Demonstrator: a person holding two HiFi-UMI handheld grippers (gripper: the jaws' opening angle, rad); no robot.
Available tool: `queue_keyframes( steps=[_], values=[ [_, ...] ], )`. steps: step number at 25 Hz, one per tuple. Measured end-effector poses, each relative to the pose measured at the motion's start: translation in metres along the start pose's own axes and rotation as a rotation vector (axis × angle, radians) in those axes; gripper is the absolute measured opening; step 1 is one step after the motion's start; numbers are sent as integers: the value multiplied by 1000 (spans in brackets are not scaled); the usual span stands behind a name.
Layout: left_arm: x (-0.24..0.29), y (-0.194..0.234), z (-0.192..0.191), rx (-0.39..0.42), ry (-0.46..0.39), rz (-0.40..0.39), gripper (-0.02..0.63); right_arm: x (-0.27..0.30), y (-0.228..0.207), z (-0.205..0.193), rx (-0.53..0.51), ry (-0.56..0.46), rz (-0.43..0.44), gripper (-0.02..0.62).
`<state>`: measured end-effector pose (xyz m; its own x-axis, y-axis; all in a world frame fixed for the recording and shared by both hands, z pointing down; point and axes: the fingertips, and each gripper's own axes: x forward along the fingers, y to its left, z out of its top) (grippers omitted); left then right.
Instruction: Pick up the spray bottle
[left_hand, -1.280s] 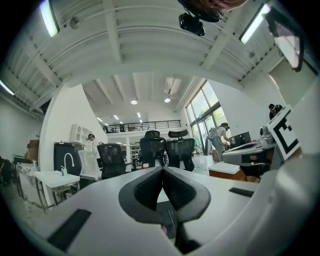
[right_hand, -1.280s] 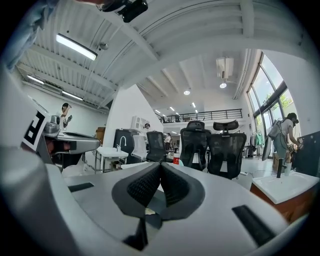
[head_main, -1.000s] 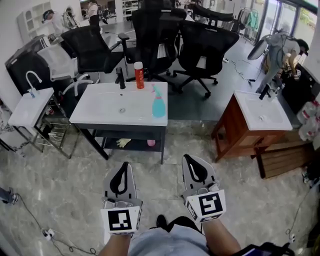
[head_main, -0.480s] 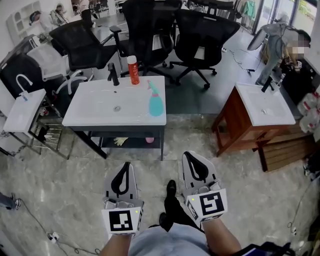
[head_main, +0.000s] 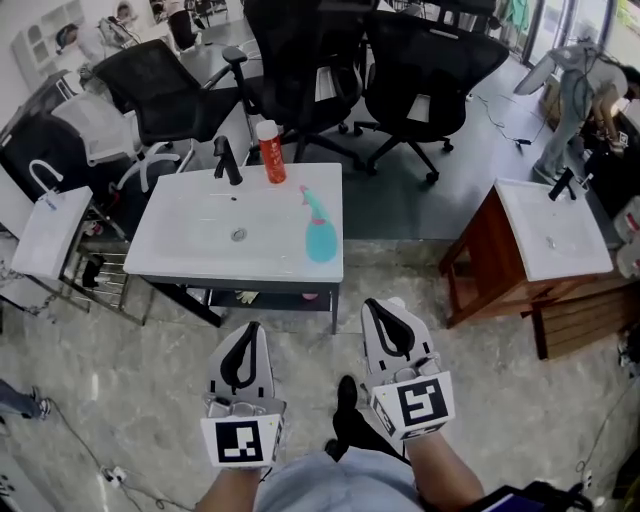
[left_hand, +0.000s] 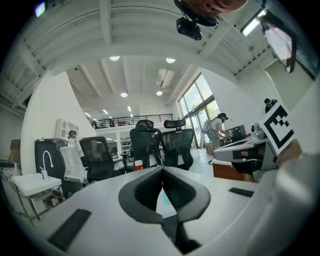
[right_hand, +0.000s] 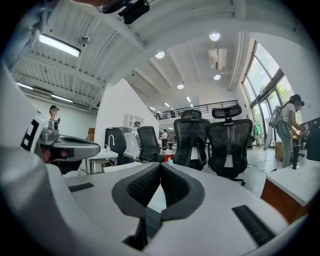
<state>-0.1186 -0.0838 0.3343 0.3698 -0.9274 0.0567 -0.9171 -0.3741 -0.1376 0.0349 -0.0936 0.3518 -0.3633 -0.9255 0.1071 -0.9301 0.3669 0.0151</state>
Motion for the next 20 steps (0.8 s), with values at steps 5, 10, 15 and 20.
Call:
queue_keyframes(
  steps=[5, 10, 15, 20],
  values=[
    [63, 16, 6, 51, 5, 31, 18, 59, -31, 10, -1, -7, 54, 15],
    [112, 23, 16, 18, -4, 73, 18, 105, -55, 23, -16, -17, 114, 20],
    [132, 34, 17, 7, -4, 120, 18, 133, -60, 24, -28, -19, 166, 25],
    [140, 46, 21, 17, -10, 168, 18, 155, -56, 28, -37, -30, 220, 31]
  ],
)
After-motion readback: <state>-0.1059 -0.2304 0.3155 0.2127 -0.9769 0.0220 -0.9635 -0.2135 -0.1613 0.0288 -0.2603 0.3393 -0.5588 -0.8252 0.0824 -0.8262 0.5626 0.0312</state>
